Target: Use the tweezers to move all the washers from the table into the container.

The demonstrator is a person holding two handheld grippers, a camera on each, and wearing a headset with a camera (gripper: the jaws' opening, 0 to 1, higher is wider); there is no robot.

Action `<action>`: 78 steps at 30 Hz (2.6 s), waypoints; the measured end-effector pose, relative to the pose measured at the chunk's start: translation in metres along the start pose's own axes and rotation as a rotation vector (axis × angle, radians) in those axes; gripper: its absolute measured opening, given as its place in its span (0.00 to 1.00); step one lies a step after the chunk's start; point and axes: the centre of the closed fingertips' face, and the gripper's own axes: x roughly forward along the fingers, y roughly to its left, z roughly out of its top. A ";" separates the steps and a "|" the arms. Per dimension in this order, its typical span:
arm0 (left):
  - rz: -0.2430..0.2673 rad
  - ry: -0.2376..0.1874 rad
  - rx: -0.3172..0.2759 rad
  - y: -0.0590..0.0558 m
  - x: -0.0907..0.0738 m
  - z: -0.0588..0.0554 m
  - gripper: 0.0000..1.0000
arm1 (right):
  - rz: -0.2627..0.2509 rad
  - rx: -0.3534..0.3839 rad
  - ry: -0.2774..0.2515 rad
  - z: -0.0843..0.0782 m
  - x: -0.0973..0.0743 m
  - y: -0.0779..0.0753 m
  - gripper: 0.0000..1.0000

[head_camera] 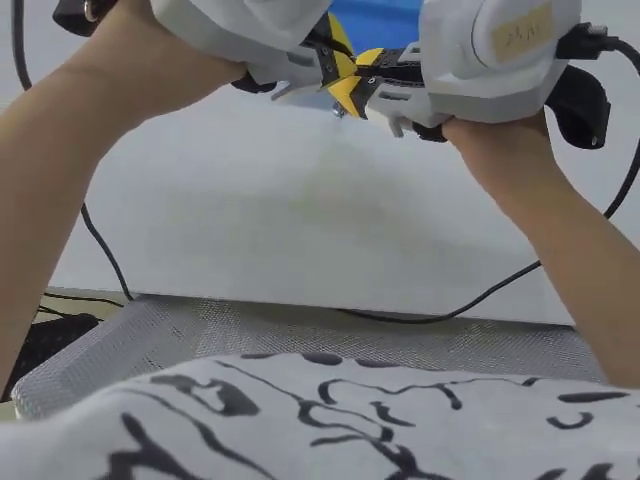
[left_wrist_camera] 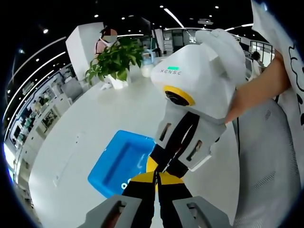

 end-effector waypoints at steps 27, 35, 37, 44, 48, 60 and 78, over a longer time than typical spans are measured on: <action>0.059 -0.035 0.058 0.000 -0.040 0.025 0.00 | -0.018 -0.118 -0.028 0.039 -0.023 0.010 0.01; 0.077 -0.050 0.087 0.007 -0.047 0.037 0.00 | -0.041 -0.129 -0.052 0.049 -0.029 0.000 0.01; 0.082 -0.051 0.097 0.009 -0.048 0.039 0.00 | -0.045 -0.126 -0.060 0.050 -0.030 -0.004 0.01; 0.091 -0.052 0.124 0.014 -0.047 0.045 0.00 | -0.055 -0.136 -0.071 0.050 -0.029 -0.022 0.01; 0.093 -0.064 0.134 0.019 -0.047 0.050 0.00 | -0.072 -0.142 -0.074 0.050 -0.031 -0.033 0.01; 0.077 -0.072 0.121 0.030 -0.022 0.045 0.00 | -0.096 -0.152 -0.028 0.039 -0.021 -0.041 0.01; 0.052 -0.053 0.054 0.042 0.008 0.023 0.00 | -0.061 -0.041 -0.029 0.024 0.001 -0.041 0.03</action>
